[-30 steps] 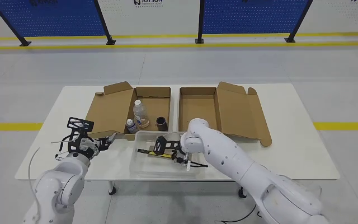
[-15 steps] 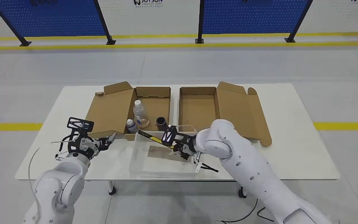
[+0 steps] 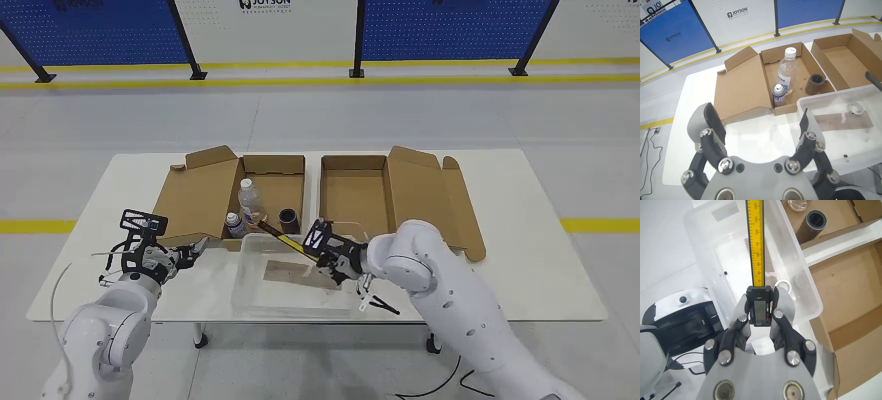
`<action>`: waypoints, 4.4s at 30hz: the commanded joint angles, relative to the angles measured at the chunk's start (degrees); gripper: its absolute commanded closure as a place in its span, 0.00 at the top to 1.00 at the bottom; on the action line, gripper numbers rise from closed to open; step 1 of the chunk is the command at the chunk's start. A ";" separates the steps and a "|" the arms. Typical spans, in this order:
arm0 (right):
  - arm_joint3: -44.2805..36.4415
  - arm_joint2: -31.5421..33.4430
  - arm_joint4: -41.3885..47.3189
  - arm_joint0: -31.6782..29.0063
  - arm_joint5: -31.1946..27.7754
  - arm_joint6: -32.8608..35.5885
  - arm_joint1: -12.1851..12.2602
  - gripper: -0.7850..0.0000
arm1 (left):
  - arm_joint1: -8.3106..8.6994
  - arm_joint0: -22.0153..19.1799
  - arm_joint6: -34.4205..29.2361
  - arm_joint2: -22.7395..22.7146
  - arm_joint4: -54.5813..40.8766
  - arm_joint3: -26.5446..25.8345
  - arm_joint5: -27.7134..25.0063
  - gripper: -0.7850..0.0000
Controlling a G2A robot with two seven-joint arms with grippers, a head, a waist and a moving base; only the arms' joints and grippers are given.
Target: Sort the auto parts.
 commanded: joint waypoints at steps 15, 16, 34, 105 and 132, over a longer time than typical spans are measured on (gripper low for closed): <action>6.29 8.23 -2.14 0.95 14.81 -13.66 0.50 0.00 | 0.00 0.00 0.00 0.00 0.00 0.00 0.00 1.00; 7.17 8.13 -3.31 1.48 15.49 -13.59 0.49 0.00 | 0.00 0.00 0.00 0.00 0.00 0.00 0.00 1.00; 29.55 7.79 2.13 6.45 23.76 -24.20 -1.62 0.00 | 0.00 0.00 0.00 0.00 0.00 0.00 0.00 1.00; 10.51 -12.28 -4.31 7.82 2.58 -0.40 -4.14 0.65 | 0.00 0.00 0.00 0.00 0.00 0.00 0.00 1.00; 44.64 -25.35 1.92 20.22 -0.07 -8.82 -15.61 0.67 | 0.00 0.00 0.00 0.00 0.00 0.00 0.00 1.00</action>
